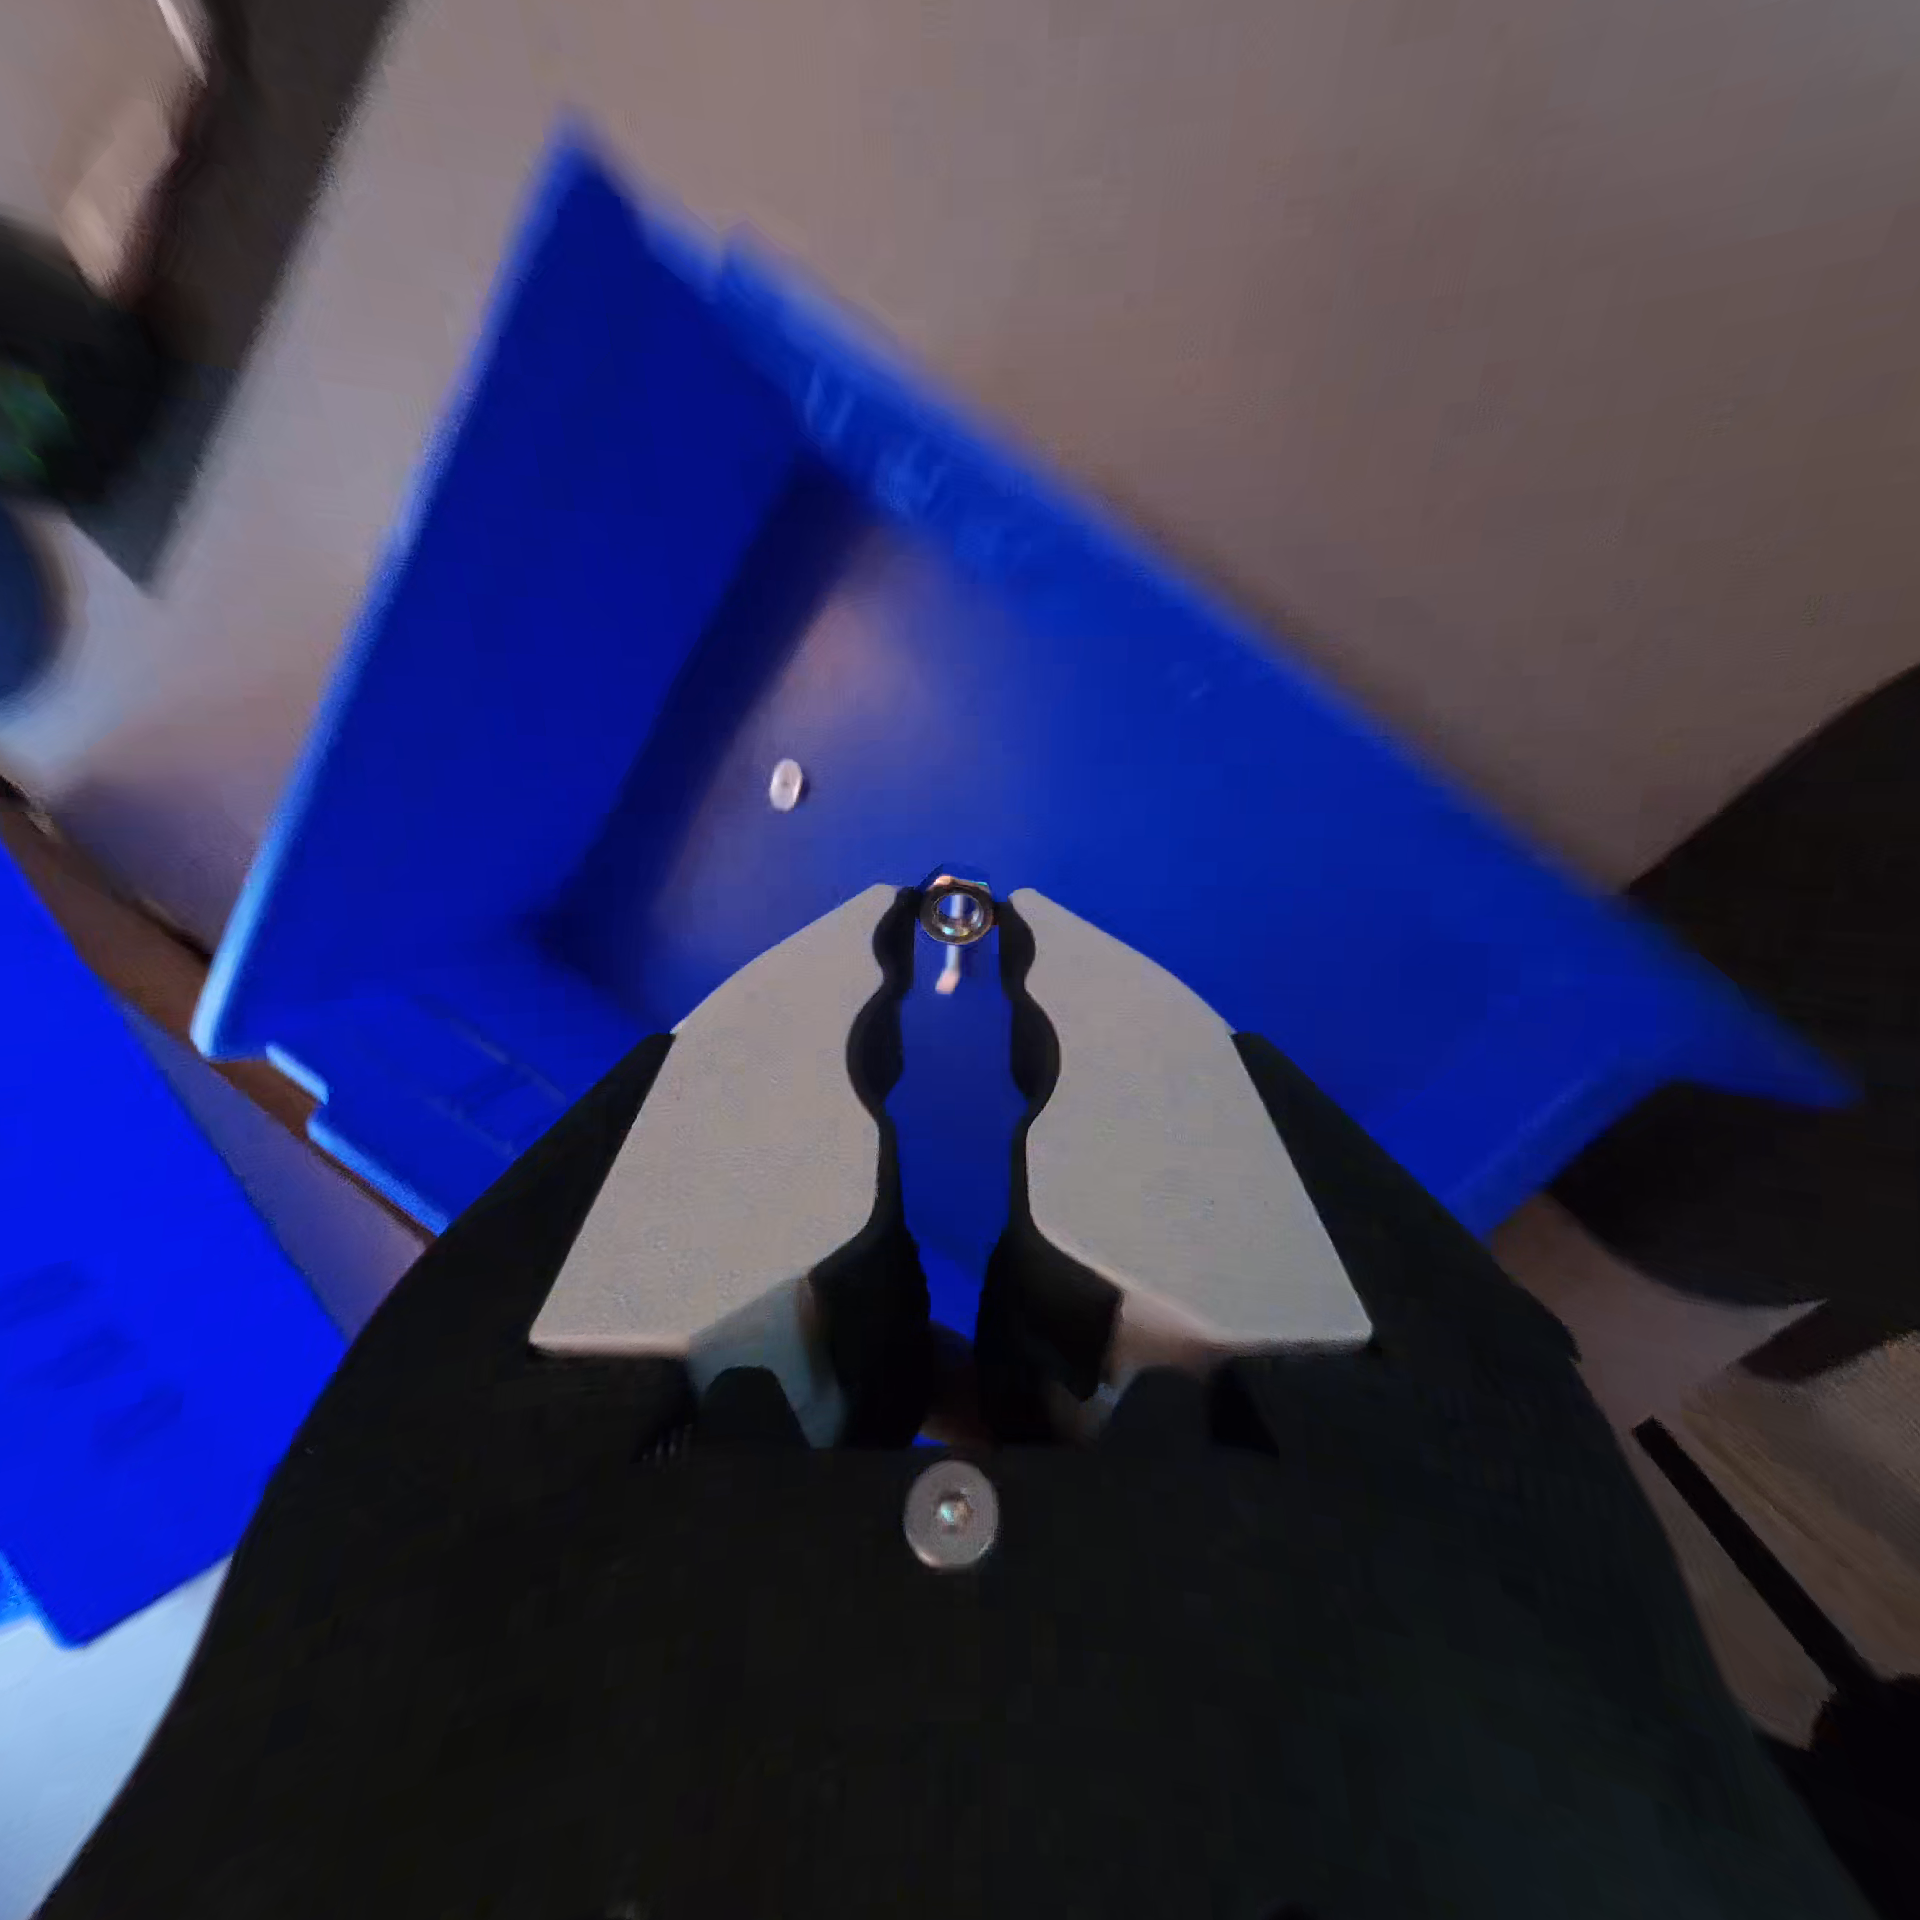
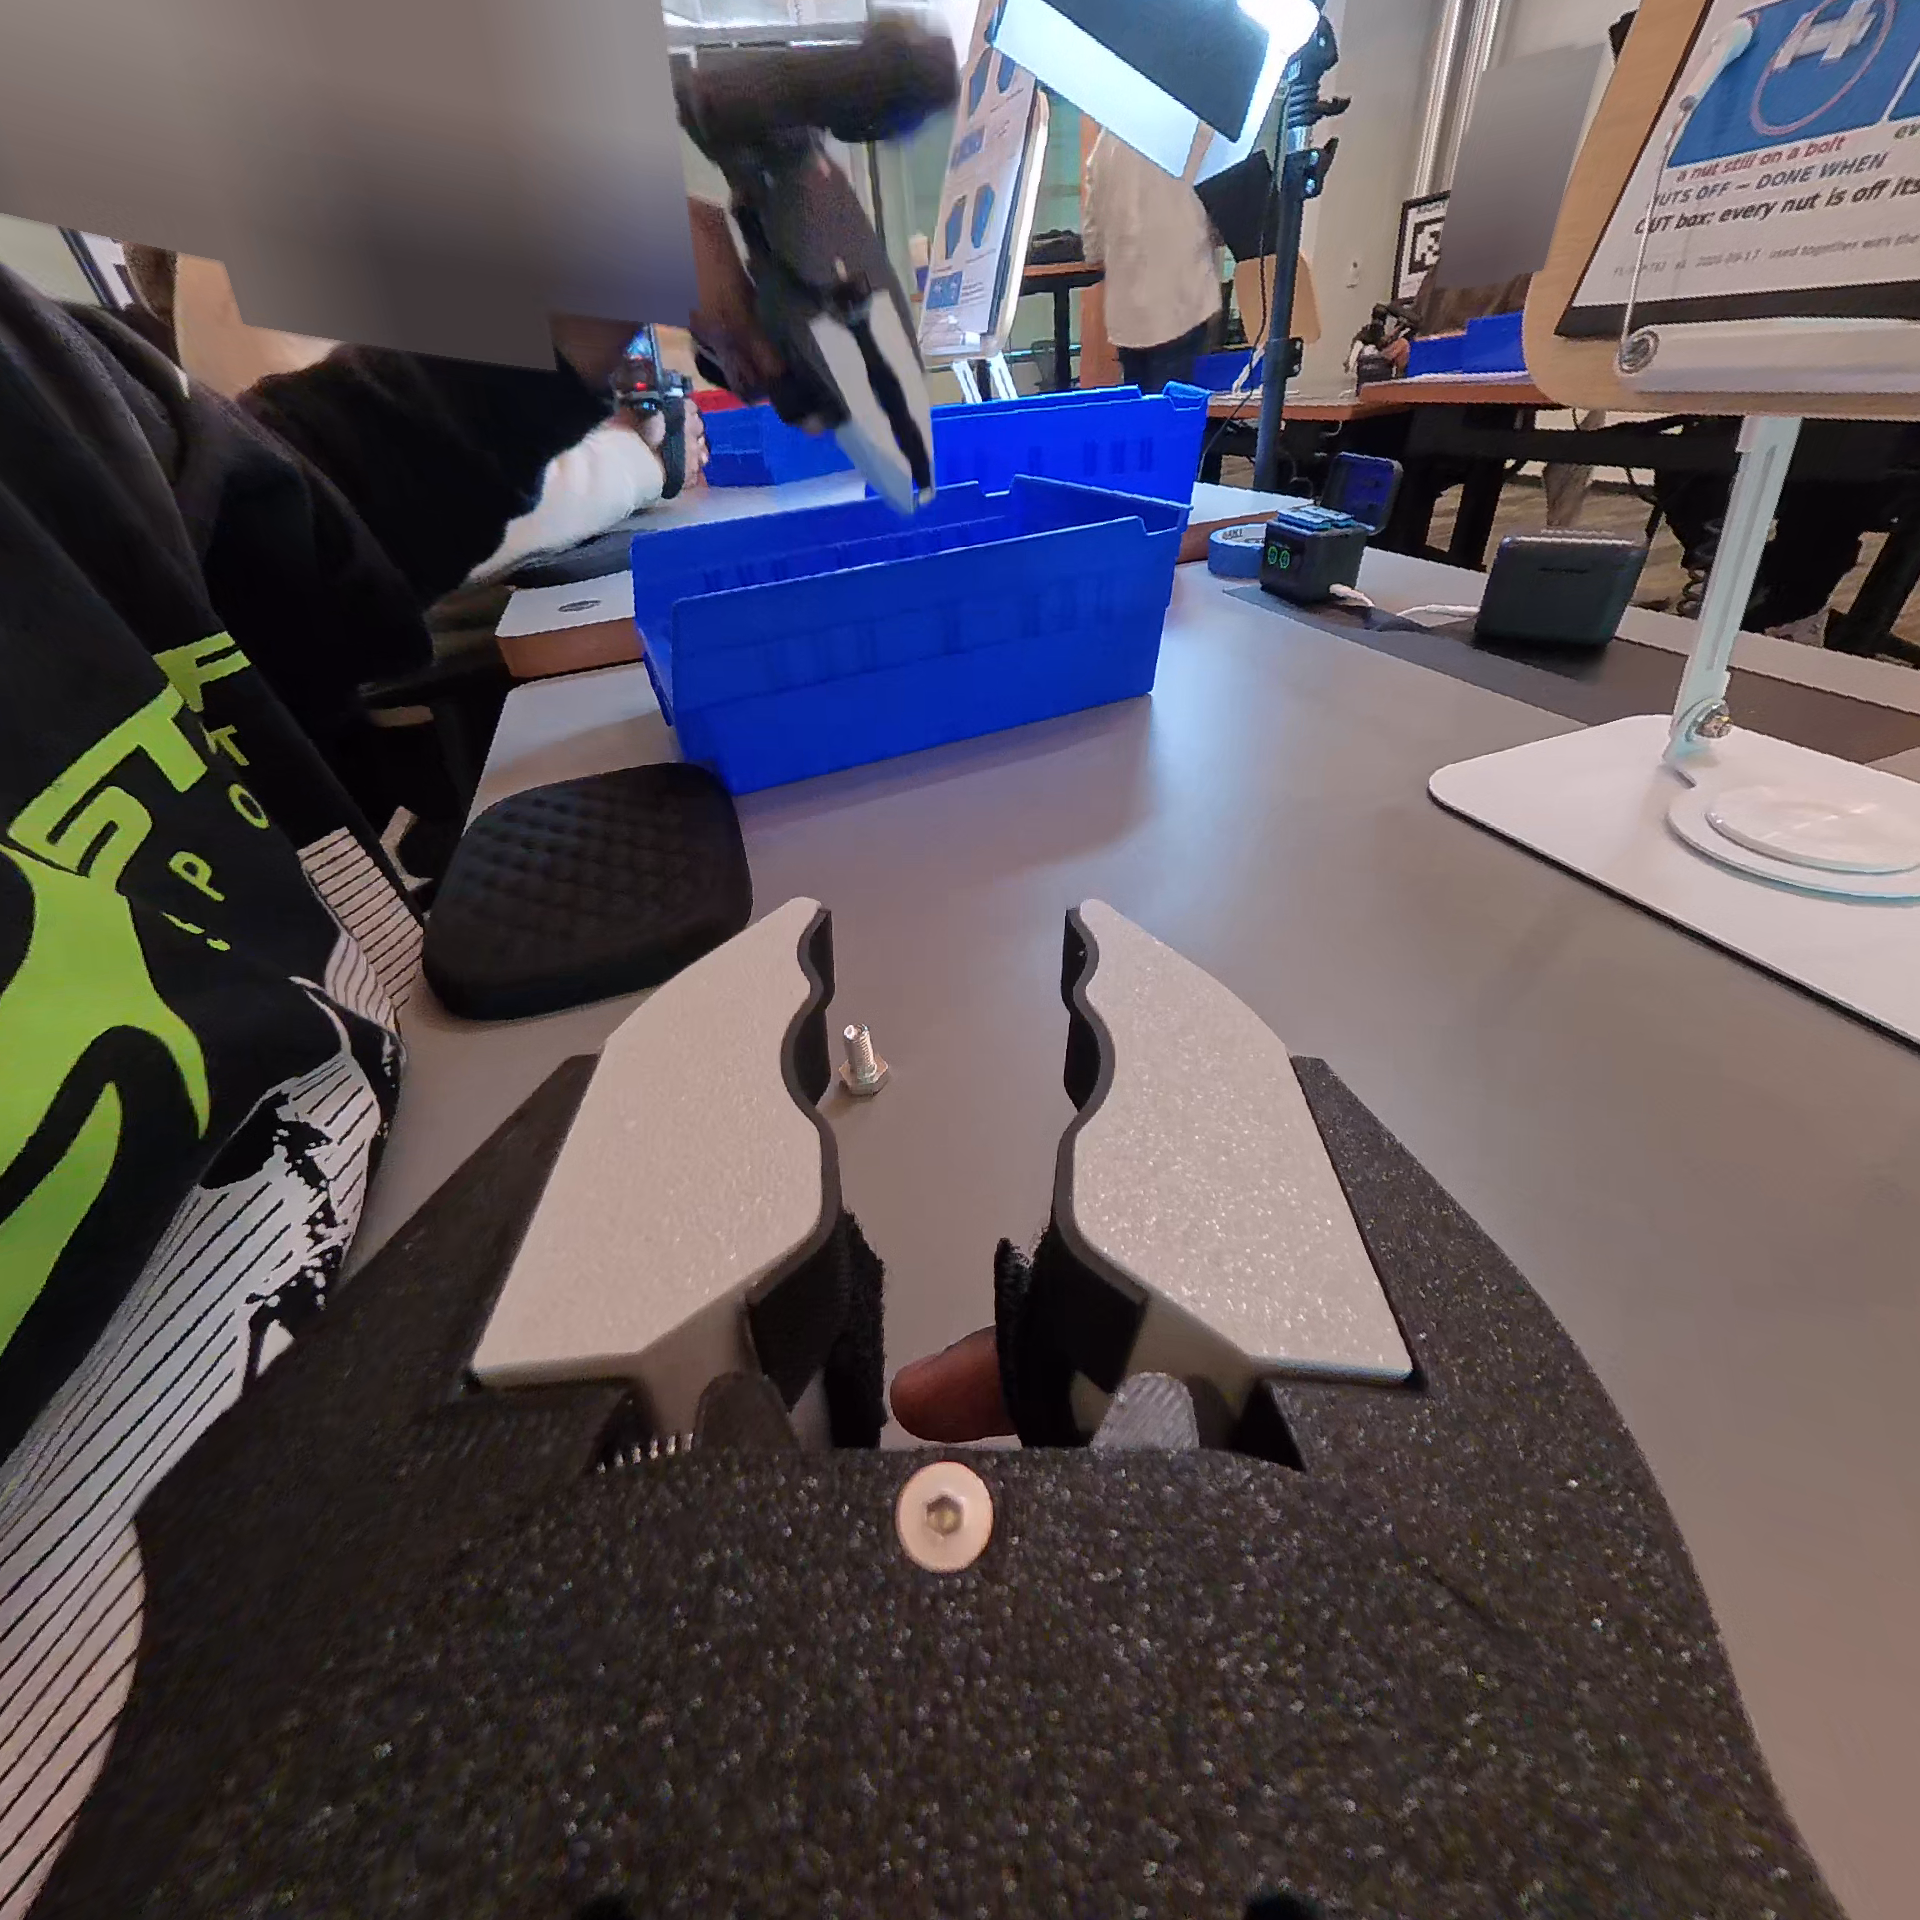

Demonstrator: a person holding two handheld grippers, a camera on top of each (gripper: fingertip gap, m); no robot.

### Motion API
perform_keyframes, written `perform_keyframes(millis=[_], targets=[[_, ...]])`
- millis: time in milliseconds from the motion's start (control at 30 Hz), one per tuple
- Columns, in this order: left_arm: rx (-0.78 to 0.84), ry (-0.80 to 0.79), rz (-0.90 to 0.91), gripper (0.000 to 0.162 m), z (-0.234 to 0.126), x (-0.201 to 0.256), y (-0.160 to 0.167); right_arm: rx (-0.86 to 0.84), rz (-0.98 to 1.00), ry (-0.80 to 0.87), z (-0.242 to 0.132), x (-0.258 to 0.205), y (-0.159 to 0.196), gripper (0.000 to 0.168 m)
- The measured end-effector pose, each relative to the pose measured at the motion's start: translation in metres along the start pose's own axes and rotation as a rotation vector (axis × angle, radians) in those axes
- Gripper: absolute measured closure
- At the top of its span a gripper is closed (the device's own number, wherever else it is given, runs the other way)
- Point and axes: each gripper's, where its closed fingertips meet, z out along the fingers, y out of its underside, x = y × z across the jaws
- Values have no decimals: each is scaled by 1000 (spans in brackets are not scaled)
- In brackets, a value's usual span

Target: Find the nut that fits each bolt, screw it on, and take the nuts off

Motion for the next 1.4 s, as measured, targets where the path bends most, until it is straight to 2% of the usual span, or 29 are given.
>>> perform_keyframes(millis=[67,167,267,300,367,500,633,733,1000,1067,1167,1233,1400], targets=[[186,15,51,146,-20,30,-40,-5,-15,-4,1,-2,1,126],[456,123,101,146,-42,89,-95,-7,-36,-9,1,-5,1,126],[637,293,136,146,-55,156,-133,-6,-64,-10,0,-8,1,126],[649,361,159,146,-54,179,-139,-7,-76,-11,0,-9,1,127],[610,407,211,146,-38,212,-145,-10,-96,-16,1,-11,1,127],[311,285,390,146,22,240,-124,7,-111,-12,-1,-13,-1,127],[114,287,507,146,60,264,-101,6,-133,-6,-1,-14,-1,127],[48,301,543,146,75,275,-94,-13,-134,-7,1,-14,2,127],[-2,359,561,146,96,296,-90,-11,-125,-8,1,-14,1,127],[9,385,556,136,95,299,-90,-23,-126,-10,2,-14,3,127],[131,429,488,127,84,294,-103,-88,-124,-17,8,-15,11,136],[288,457,397,119,74,287,-119,-198,-132,-18,16,-15,24,137],[889,518,117,113,40,253,-165,-486,-187,-40,41,-24,60,138]])
